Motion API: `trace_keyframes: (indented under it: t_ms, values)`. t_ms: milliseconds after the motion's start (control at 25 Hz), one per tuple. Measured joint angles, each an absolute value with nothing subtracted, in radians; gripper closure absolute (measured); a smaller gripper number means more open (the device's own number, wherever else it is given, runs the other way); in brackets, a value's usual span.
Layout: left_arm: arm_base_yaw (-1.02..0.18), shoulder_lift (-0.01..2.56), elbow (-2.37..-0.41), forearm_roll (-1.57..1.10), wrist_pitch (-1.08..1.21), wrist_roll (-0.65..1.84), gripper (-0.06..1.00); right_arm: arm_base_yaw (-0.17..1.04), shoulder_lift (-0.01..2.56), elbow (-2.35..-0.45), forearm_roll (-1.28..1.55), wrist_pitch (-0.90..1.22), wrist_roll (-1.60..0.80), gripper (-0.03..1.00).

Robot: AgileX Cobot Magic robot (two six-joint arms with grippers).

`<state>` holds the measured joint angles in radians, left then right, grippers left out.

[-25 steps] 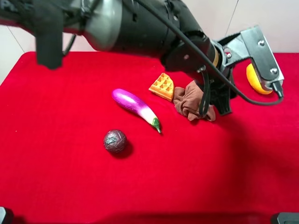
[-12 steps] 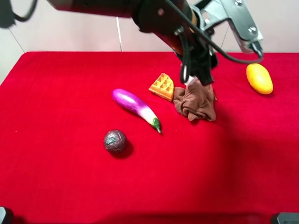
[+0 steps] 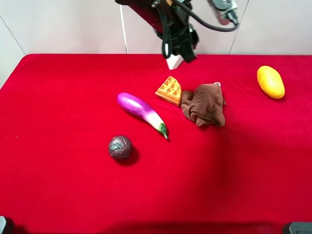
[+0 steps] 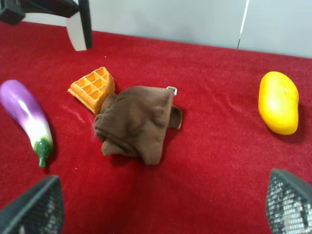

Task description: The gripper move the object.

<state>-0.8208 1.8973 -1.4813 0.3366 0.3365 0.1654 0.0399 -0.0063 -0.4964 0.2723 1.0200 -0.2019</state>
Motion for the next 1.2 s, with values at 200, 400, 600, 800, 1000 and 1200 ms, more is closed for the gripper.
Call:
trace_keyframes:
  t_ms: [200, 400, 600, 800, 1000, 1200]
  values:
    - [-0.752, 1.897, -1.448, 0.336, 0.334, 0.165, 0.32, 0.040, -0.006, -0.496, 0.272, 1.021, -0.202, 0.34]
    - [-0.687, 1.897, -1.441, 0.336, 0.319, 0.165, 0.32, 0.040, -0.006, -0.496, 0.272, 1.021, -0.202, 0.34]
    - [-0.637, 1.897, -1.441, 0.336, 0.300, 0.165, 0.32, 0.040, -0.006, -0.496, 0.272, 1.021, -0.202, 0.34]
    - [-0.592, 1.897, -1.397, 0.336, 0.200, 0.165, 0.32, 0.040, -0.006, -0.496, 0.272, 1.021, -0.202, 0.34]
    - [-0.549, 1.897, -1.328, 0.336, 0.076, 0.165, 0.32, 0.040, -0.006, -0.496, 0.272, 1.021, -0.202, 0.34]
    - [-0.508, 1.897, -1.261, 0.336, -0.043, 0.165, 0.32, 0.040, -0.006, -0.496, 0.272, 1.021, -0.202, 0.34]
